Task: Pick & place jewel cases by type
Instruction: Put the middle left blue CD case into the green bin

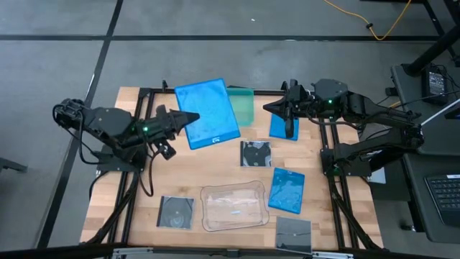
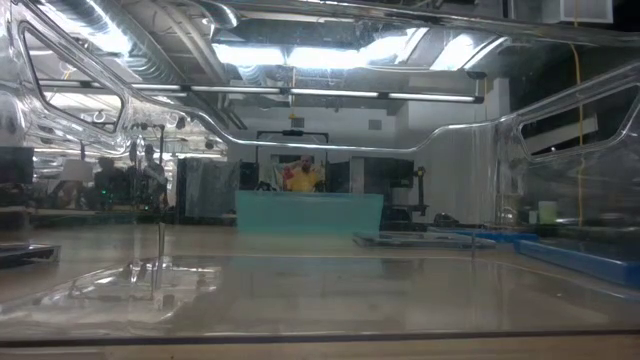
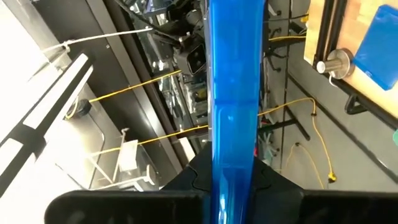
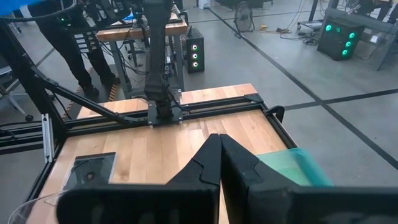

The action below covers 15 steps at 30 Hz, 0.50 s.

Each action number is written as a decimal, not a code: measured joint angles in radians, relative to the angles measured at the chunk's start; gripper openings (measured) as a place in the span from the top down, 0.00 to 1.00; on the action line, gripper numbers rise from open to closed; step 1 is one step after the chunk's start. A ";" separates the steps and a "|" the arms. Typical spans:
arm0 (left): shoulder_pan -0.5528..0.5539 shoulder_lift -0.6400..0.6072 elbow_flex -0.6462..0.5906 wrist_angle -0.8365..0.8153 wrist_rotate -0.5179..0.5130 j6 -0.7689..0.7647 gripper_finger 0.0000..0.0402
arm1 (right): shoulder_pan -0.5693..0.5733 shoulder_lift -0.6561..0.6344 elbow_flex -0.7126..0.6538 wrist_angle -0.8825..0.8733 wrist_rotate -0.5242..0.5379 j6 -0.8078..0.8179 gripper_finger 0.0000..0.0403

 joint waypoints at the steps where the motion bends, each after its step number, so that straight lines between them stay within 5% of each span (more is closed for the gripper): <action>1: 0.000 0.000 0.000 0.007 0.000 -0.013 0.97 | 0.000 0.000 0.000 0.000 0.000 0.000 0.99; 15: 0.005 0.000 0.000 0.013 -0.026 -0.316 0.97 | 0.000 0.000 0.000 -0.001 0.000 0.001 0.97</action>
